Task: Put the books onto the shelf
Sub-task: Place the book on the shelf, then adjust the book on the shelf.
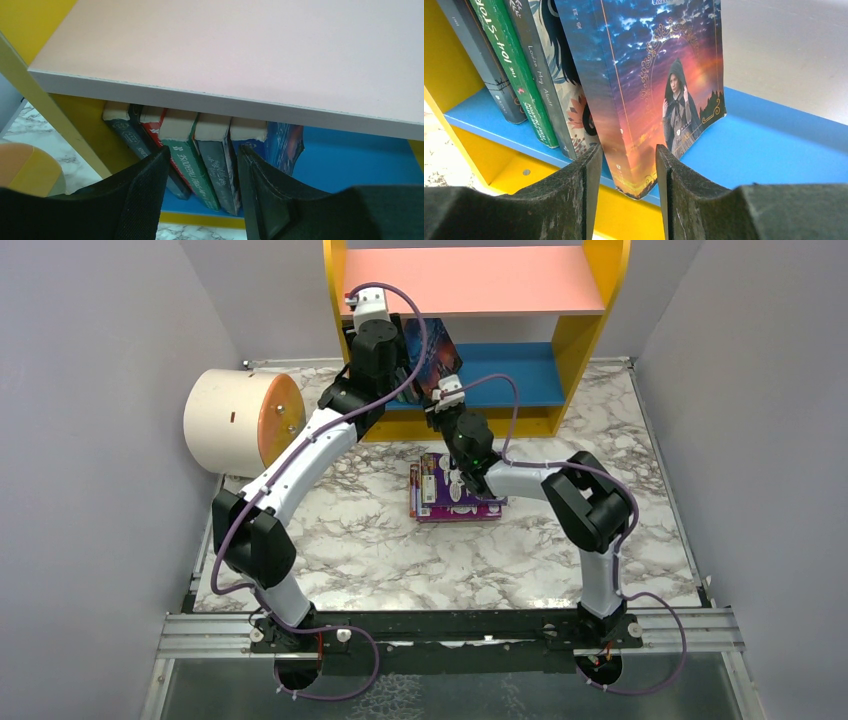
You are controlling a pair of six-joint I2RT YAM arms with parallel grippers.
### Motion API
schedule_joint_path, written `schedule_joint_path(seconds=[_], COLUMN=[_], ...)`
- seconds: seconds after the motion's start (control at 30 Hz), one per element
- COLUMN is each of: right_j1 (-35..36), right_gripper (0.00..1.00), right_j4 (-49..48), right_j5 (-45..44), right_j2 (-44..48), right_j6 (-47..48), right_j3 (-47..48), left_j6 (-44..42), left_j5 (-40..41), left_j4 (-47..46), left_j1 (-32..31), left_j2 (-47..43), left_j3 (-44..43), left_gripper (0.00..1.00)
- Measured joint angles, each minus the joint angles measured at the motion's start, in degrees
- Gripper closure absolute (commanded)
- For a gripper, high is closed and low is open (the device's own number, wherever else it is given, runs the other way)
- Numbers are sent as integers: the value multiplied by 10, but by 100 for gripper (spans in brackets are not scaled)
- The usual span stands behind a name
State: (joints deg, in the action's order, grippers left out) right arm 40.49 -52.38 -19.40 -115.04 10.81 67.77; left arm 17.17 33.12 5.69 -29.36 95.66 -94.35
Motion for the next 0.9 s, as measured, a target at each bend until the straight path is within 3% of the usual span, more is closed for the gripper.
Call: schedule_joint_path(seconds=[0.63, 0.9], right_j1=[17, 20], right_gripper=[56, 54], right_j4=[-16, -3], right_j5=[39, 40], right_j2=[105, 197], right_j6=[-5, -26], right_j3=[-110, -173], left_j6=[-7, -9], left_j5=[33, 52], left_j4=[5, 10], left_j1=[0, 0], left_j2=[-8, -38], left_j3=[10, 33], left_gripper=[48, 32])
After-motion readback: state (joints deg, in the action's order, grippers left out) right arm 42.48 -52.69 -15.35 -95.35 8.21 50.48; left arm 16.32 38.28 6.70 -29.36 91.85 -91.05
